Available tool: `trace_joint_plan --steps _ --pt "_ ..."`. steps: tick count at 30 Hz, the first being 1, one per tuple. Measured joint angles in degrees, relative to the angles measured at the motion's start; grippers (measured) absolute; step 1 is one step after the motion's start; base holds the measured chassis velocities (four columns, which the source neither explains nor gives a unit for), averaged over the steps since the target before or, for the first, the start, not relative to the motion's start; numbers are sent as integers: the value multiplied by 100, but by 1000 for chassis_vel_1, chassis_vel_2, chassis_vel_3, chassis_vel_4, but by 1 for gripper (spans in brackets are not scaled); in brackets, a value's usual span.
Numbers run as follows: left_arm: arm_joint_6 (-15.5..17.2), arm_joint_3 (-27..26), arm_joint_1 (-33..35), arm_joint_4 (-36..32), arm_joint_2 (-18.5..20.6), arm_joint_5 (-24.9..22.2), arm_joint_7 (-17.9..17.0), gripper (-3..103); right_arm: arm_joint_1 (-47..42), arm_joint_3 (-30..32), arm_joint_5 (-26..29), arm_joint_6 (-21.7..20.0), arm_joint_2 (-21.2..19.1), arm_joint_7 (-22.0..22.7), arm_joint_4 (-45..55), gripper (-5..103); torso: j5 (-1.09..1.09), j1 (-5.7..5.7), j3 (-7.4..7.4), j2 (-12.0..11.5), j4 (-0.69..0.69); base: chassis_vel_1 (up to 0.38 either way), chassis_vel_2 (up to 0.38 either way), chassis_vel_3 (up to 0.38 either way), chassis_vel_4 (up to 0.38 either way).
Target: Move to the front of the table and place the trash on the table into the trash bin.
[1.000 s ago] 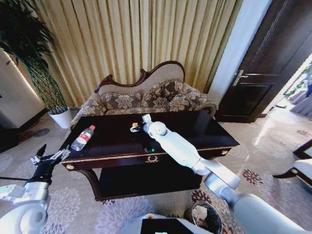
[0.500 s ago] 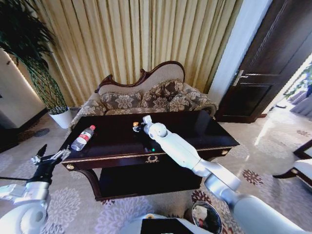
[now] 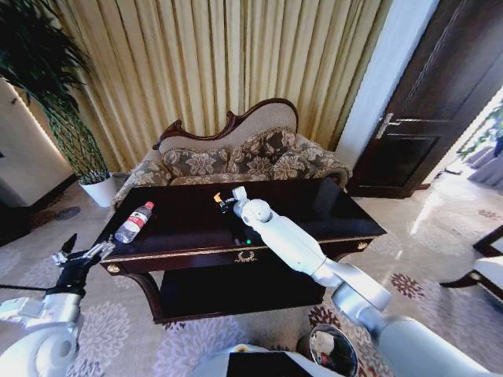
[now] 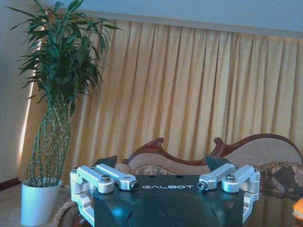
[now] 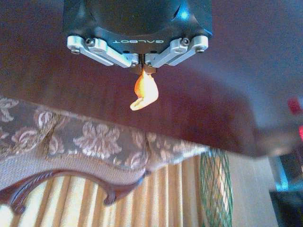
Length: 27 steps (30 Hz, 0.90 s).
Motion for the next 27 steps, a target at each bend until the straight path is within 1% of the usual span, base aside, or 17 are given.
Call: trace_joint_plan --steps 3,5,6,7,8,10,11,13,14,15,16,17,18,20,21,24,27 --pt "0 34 -70 39 54 -20 -8 100 -90 534 63 67 -54 0 402 2 0 0 0 0 2 0 0 0 0" --pt "0 44 -88 58 69 -23 -15 100 -132 665 62 90 -89 0 500 2 0 0 0 0 3 0 0 0 0" --pt "0 74 -131 102 100 -34 -30 100 -257 1006 30 141 -197 0 744 2 0 0 0 0 2 0 0 0 0" --pt "0 74 -131 102 100 -34 -30 100 -257 1006 30 141 -197 0 744 2 0 0 0 0 2 0 0 0 0" --pt "0 89 -149 125 119 -48 -46 100 -331 1186 3 153 -255 0 872 2 0 0 0 0 2 0 0 0 0" --pt "0 144 -199 190 184 -90 -101 100 -634 1810 -175 212 -501 0 1207 2 1 0 0 0 2 0 0 0 0" --pt "0 144 -199 190 184 -90 -101 100 -634 1810 -175 212 -501 0 1207 2 1 0 0 0 2 0 0 0 0" --pt "0 196 -246 281 250 -105 -124 100 -975 2317 -314 390 -782 2 1422 2 1 0 0 0 -1 0 0 0 0" --pt "0 232 -269 322 283 -108 -128 100 -1157 2510 -338 474 -909 1 1533 2 1 0 0 0 0 0 0 0 0" --pt "0 232 -269 322 283 -108 -128 100 -1157 2510 -338 474 -909 1 1533 2 1 0 0 0 0 0 0 0 0" --pt "-1 287 -302 379 331 -108 -131 100 -1514 2842 -421 601 -1098 1 1728 2 2 0 0 0 0 0 0 0 0" --pt "-1 287 -302 379 331 -108 -131 100 -1514 2842 -421 601 -1098 1 1728 2 2 0 0 0 0 0 0 0 0" --pt "-1 361 -353 437 379 -107 -134 100 -1911 3161 -569 745 -1229 1 1925 2 3 0 0 -1 -3 0 0 0 0" --pt "0 466 -405 483 414 -94 -141 100 -2294 3514 -770 970 -1294 1 2116 2 4 -1 0 -1 -2 0 0 0 0" --pt "0 466 -405 483 414 -94 -141 100 -2294 3514 -770 970 -1294 1 2116 2 4 -1 0 -1 -2 0 0 0 0" --pt "5 639 -469 517 458 -42 -197 100 -2687 3918 -880 1304 -1315 0 2391 2 1 -1 0 -1 2 0 0 0 0" --pt "15 705 -502 533 497 -30 -267 100 -2987 4122 -877 1412 -1298 -1 2658 2 -1 -1 -1 0 3 0 0 0 0"
